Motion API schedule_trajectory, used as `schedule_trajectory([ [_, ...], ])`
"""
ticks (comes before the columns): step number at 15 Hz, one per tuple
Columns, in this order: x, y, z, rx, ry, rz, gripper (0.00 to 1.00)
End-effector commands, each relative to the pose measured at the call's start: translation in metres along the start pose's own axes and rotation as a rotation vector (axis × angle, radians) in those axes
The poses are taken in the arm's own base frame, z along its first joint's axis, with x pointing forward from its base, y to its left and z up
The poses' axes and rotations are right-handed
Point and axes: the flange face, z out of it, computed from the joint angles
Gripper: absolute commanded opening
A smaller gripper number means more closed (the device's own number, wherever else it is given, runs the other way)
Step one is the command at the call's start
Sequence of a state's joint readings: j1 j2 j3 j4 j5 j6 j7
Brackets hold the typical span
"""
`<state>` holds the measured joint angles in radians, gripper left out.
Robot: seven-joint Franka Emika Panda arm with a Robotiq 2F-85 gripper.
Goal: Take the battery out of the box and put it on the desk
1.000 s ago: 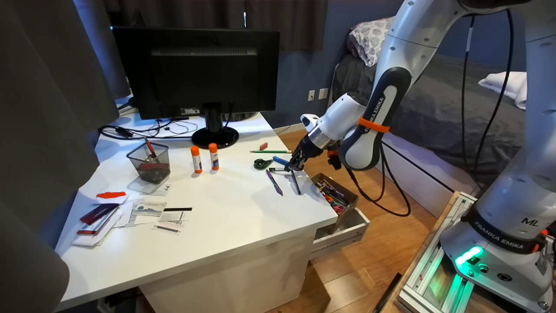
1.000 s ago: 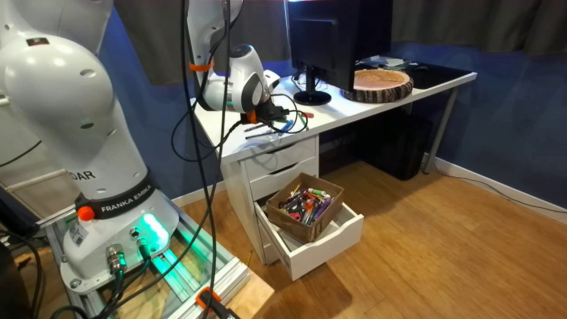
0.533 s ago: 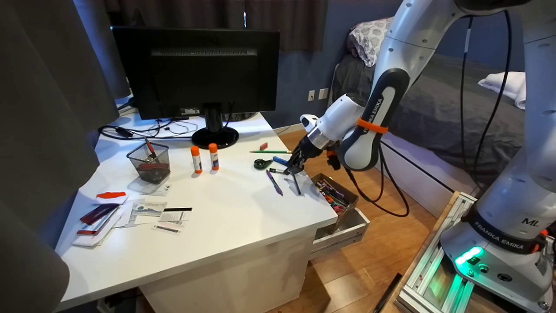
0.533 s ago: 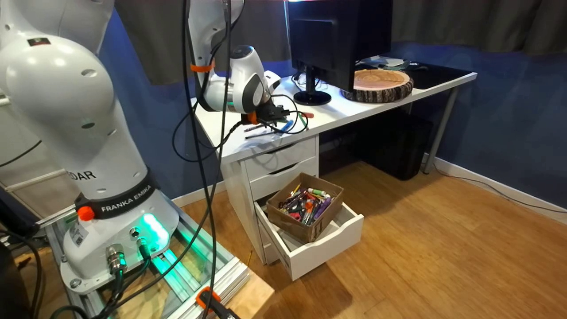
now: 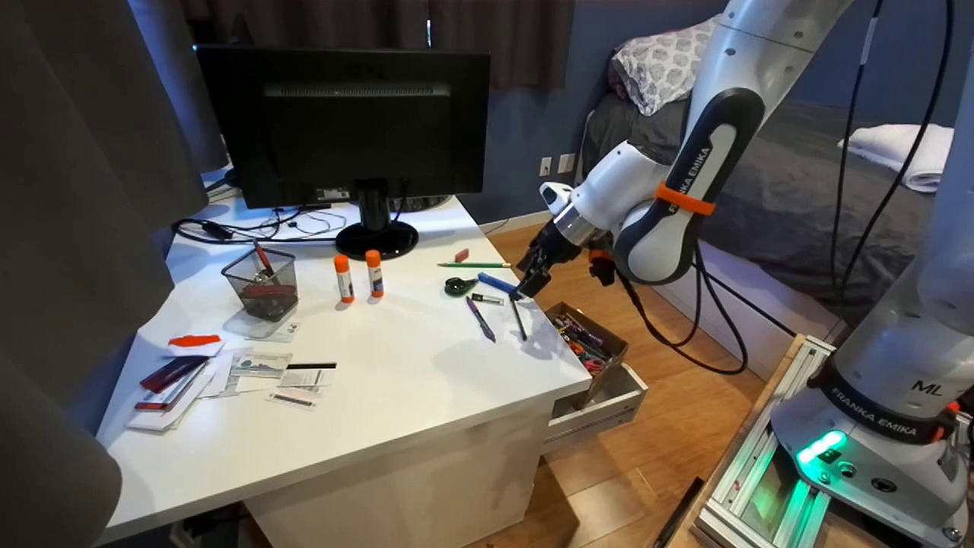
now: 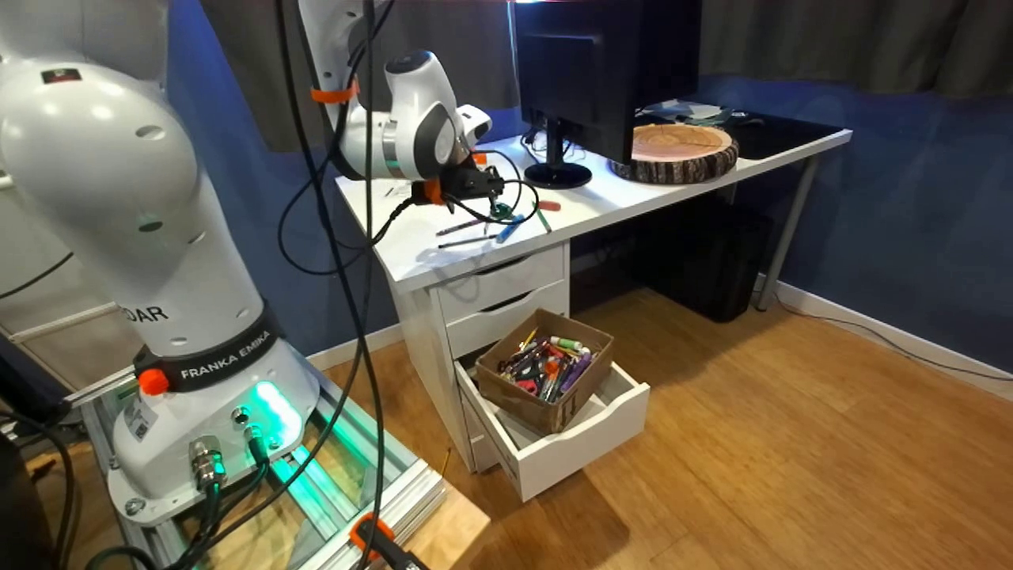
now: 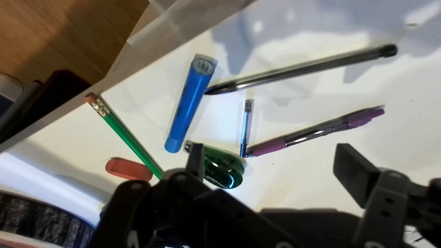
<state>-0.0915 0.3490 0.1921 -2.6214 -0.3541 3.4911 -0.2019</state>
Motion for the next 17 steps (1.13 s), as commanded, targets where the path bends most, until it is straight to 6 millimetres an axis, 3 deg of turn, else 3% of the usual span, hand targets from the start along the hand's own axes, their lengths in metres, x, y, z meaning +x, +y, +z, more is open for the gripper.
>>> schedule_trajectory([
  [1,-0.023,0.002,-0.06,-0.063,-0.07,0.072,1.0],
  [3,-0.038,0.002,-0.078,-0.088,-0.107,0.118,1.0],
  [4,-0.02,0.021,-0.068,-0.095,-0.126,0.141,1.0],
  [12,-0.07,0.025,-0.043,-0.026,-0.22,0.327,1.0],
  [13,-0.057,0.025,-0.05,-0.056,-0.218,0.285,1.0],
  [17,-0.06,0.027,-0.045,-0.047,-0.223,0.29,1.0],
])
